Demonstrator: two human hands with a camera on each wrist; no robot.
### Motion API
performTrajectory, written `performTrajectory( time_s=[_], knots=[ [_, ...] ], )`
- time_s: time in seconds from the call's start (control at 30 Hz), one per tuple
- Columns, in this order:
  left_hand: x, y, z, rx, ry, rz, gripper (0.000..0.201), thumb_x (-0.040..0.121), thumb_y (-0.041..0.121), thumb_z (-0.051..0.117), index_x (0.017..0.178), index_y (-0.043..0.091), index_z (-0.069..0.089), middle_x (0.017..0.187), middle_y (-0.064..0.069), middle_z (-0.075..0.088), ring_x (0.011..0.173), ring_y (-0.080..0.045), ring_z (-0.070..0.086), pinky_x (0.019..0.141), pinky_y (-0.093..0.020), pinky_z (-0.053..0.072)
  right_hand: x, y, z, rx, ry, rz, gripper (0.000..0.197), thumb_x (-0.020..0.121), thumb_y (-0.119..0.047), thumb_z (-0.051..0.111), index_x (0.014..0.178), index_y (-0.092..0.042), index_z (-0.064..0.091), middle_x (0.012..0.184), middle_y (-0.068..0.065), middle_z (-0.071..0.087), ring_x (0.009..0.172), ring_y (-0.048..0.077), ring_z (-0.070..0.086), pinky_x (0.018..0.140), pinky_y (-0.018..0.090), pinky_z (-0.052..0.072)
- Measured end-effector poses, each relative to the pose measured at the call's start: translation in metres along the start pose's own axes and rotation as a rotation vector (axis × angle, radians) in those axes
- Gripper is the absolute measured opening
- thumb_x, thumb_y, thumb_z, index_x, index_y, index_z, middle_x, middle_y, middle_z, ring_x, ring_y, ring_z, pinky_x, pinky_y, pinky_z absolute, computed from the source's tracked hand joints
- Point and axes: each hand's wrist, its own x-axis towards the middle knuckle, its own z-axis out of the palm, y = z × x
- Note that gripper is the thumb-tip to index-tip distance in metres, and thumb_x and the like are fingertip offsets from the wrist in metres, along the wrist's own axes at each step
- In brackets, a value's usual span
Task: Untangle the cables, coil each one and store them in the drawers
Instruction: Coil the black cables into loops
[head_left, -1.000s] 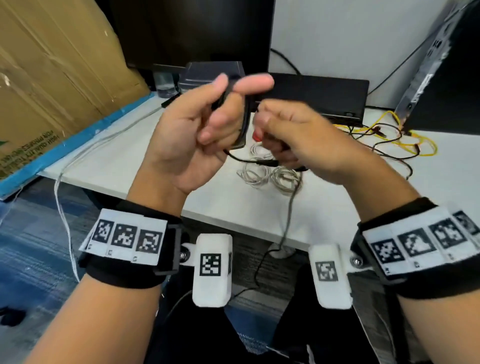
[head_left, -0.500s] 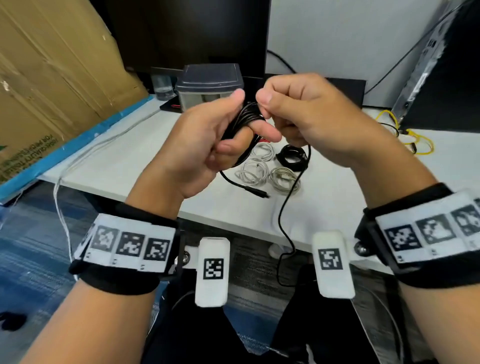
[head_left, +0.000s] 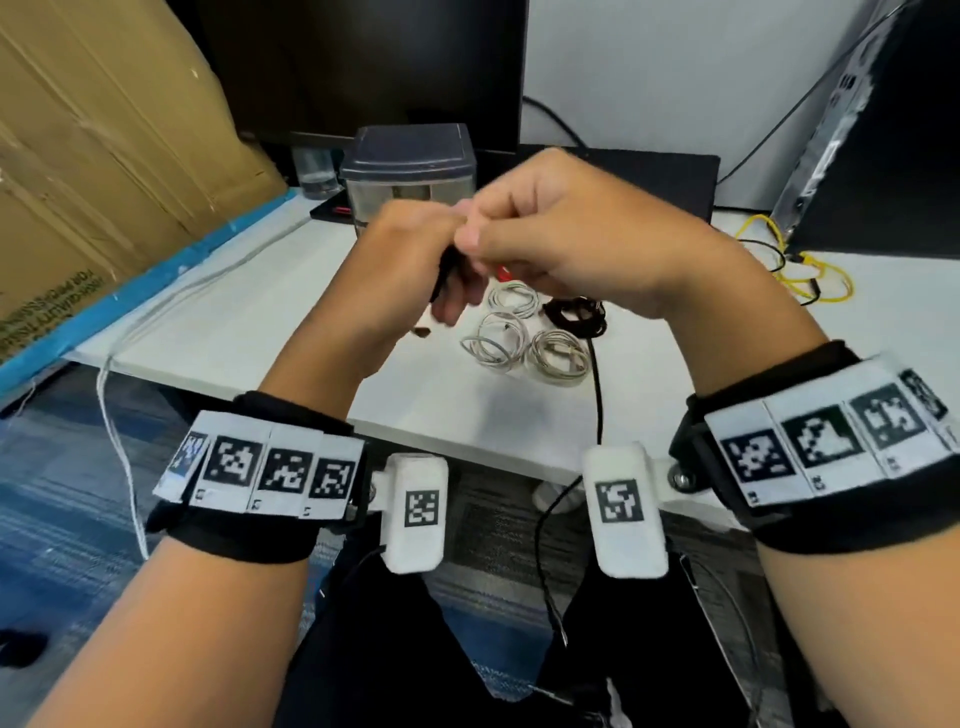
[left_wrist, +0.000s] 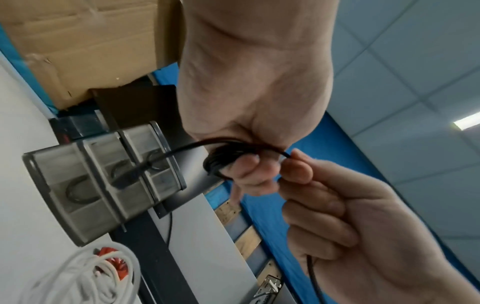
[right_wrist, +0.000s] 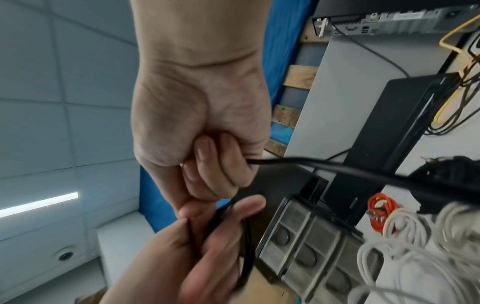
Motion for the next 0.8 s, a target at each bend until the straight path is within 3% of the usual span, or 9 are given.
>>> performTrajectory(
  time_s=[0.13, 0.23, 0.3, 0.4, 0.47, 0.53, 0.63, 0.7, 0.8],
  knots=[
    [-0.015, 0.001, -0.007, -0.284, -0.153, -0.024, 0.059, 0.110, 0.035, 0.034, 0.081, 0.000, 0.070, 0.041, 0.001, 0.038, 0.032, -0.010, 0.022, 0.038, -0.020, 0.018, 0.008, 0.013, -0.003, 0.138, 0.204, -0.028, 0.039, 0.103, -0.029, 0.057, 0.067, -0.017, 0.050, 0.055, -0.004, 0.034, 0.047, 0.010, 0.026, 0.045, 0.022, 0.022],
    [-0.014, 0.001, -0.015, -0.454, -0.140, 0.033, 0.056, 0.108, 0.033, 0.038, 0.095, -0.016, 0.063, 0.045, 0.003, 0.031, 0.034, -0.006, 0.025, 0.037, -0.015, 0.025, 0.010, 0.020, 0.014, 0.316, 0.232, 0.022, 0.041, 0.109, -0.033, 0.045, 0.070, -0.020, 0.045, 0.056, -0.007, 0.030, 0.046, 0.009, 0.022, 0.046, 0.020, 0.018],
    [-0.012, 0.002, -0.018, -0.541, -0.062, 0.109, 0.052, 0.110, 0.026, 0.038, 0.110, -0.023, 0.056, 0.050, 0.002, 0.042, 0.040, -0.005, 0.036, 0.046, -0.014, 0.036, 0.008, 0.021, 0.029, 0.362, 0.196, 0.057, 0.038, 0.110, -0.033, 0.038, 0.077, -0.018, 0.046, 0.058, -0.005, 0.030, 0.046, 0.009, 0.022, 0.044, 0.019, 0.018],
    [-0.010, 0.004, -0.017, -0.699, 0.051, 0.148, 0.034, 0.111, 0.015, 0.038, 0.124, -0.010, 0.058, 0.091, -0.007, 0.077, 0.074, -0.007, 0.070, 0.068, -0.016, 0.054, 0.003, 0.020, 0.045, 0.305, 0.045, 0.102, 0.033, 0.111, -0.027, 0.035, 0.084, -0.013, 0.047, 0.058, -0.002, 0.030, 0.045, 0.009, 0.023, 0.043, 0.020, 0.019],
    [-0.009, 0.001, -0.015, -0.663, 0.123, 0.143, 0.030, 0.110, 0.011, 0.041, 0.131, -0.007, 0.054, 0.116, -0.015, 0.075, 0.106, -0.018, 0.074, 0.084, -0.019, 0.056, -0.002, 0.016, 0.044, 0.207, -0.064, 0.133, 0.033, 0.110, -0.027, 0.038, 0.083, -0.011, 0.049, 0.057, -0.001, 0.034, 0.047, 0.011, 0.026, 0.044, 0.023, 0.022],
    [-0.009, -0.001, -0.012, -0.473, 0.165, 0.146, 0.025, 0.109, 0.009, 0.043, 0.129, 0.002, 0.056, 0.119, -0.010, 0.075, 0.113, -0.019, 0.072, 0.090, -0.023, 0.055, -0.004, 0.006, 0.036, 0.172, -0.146, 0.126, 0.031, 0.109, -0.022, 0.041, 0.082, -0.010, 0.051, 0.054, -0.001, 0.038, 0.046, 0.012, 0.028, 0.043, 0.023, 0.024],
    [-0.008, 0.000, -0.013, -0.196, 0.143, 0.129, 0.024, 0.108, 0.018, 0.046, 0.096, 0.021, 0.066, 0.084, 0.007, 0.074, 0.086, -0.011, 0.070, 0.074, -0.028, 0.052, -0.003, -0.013, 0.019, 0.216, -0.099, 0.019, 0.029, 0.108, -0.013, 0.043, 0.081, -0.007, 0.053, 0.048, -0.005, 0.037, 0.041, 0.008, 0.026, 0.040, 0.018, 0.020],
    [-0.008, 0.004, -0.016, -0.157, 0.096, 0.132, 0.036, 0.105, 0.029, 0.043, 0.078, 0.021, 0.066, 0.064, 0.004, 0.061, 0.061, -0.015, 0.054, 0.060, -0.030, 0.043, 0.000, -0.021, 0.006, 0.242, 0.011, -0.038, 0.030, 0.107, -0.015, 0.045, 0.078, -0.009, 0.052, 0.046, -0.010, 0.037, 0.039, 0.006, 0.023, 0.041, 0.018, 0.015],
    [-0.014, 0.012, -0.024, -0.302, -0.083, 0.145, 0.051, 0.110, 0.033, 0.033, 0.091, 0.016, 0.076, 0.053, 0.005, 0.042, 0.045, -0.010, 0.028, 0.045, -0.020, 0.026, 0.006, -0.019, -0.011, 0.268, 0.174, -0.093, 0.033, 0.108, -0.020, 0.044, 0.075, -0.016, 0.048, 0.050, -0.012, 0.034, 0.039, 0.004, 0.024, 0.042, 0.017, 0.015]
  ],
)
